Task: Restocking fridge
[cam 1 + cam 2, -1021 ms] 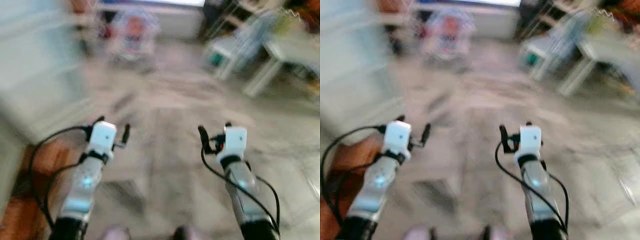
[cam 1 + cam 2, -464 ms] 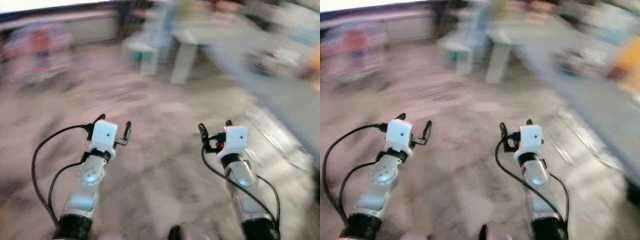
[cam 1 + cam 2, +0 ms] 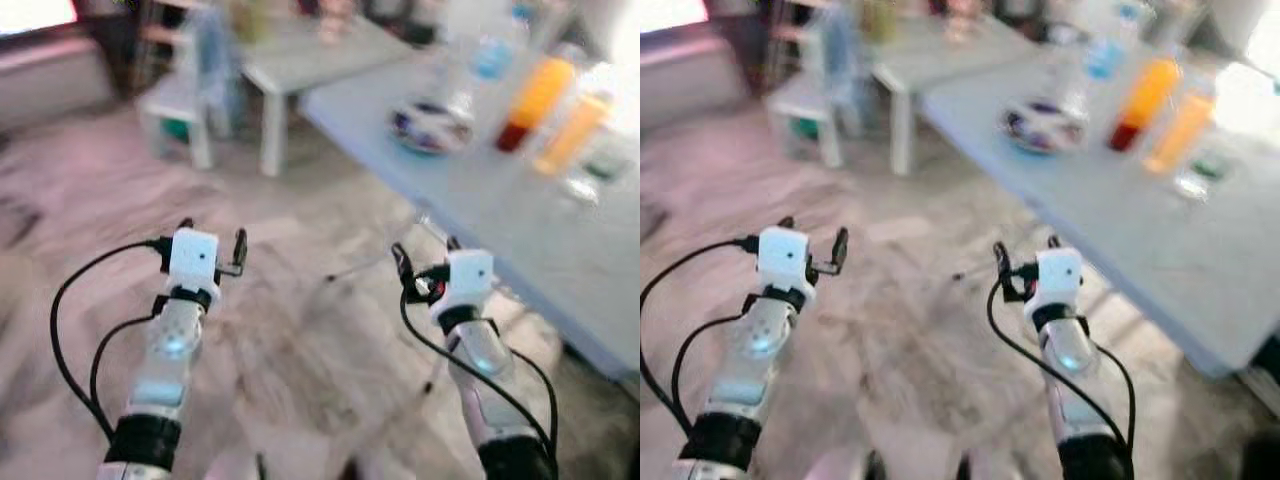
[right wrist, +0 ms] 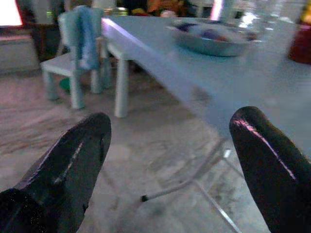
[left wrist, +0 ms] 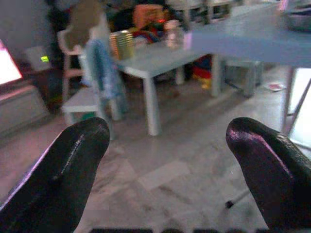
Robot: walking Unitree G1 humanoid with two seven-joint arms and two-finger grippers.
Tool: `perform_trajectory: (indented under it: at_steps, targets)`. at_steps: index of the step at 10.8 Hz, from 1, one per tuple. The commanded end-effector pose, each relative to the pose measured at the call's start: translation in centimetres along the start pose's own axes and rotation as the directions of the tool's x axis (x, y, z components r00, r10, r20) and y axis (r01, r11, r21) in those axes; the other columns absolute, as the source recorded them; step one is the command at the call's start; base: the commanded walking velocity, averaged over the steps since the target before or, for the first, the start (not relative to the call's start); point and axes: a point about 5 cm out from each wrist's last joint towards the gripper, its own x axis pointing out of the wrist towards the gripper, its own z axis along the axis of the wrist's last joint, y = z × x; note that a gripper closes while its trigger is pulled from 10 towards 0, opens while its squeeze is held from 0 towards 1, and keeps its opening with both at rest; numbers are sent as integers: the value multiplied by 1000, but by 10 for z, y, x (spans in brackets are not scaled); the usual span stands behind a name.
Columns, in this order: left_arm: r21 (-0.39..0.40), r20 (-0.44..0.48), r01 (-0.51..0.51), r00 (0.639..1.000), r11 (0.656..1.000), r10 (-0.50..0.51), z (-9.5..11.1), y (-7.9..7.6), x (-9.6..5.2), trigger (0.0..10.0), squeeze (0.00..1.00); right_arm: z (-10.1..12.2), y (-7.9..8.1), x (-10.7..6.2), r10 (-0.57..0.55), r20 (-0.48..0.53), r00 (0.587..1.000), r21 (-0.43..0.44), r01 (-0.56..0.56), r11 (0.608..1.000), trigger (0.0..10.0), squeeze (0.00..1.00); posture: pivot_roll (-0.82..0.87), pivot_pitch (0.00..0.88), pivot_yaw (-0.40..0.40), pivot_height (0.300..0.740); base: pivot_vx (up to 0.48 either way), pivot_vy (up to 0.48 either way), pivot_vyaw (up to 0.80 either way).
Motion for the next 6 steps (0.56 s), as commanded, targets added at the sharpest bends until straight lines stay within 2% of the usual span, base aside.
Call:
perform_trajectory:
  at_steps: [1,2,6]
  targets:
    - [-13,-7,11,1000,1000,-11,-2,-7,-2,10000,0,1,-8,-3,-23,2,1000,-5,23,1000,10000,0,95,82,-58,740,292,379,0]
    - [-31,-11,-1,1000,1000,1,-3,-7,-3,10000,0,0,-8,-4,-23,-2,1000,-4,23,1000,10000,0,95,82,-58,740,292,382,-531]
    - [-47,8,-33,999,998,34,2,-3,1,10000,0,-2,-5,-5,-14,-6,1000,1,14,1000,10000,0,98,84,-57,740,276,393,-800]
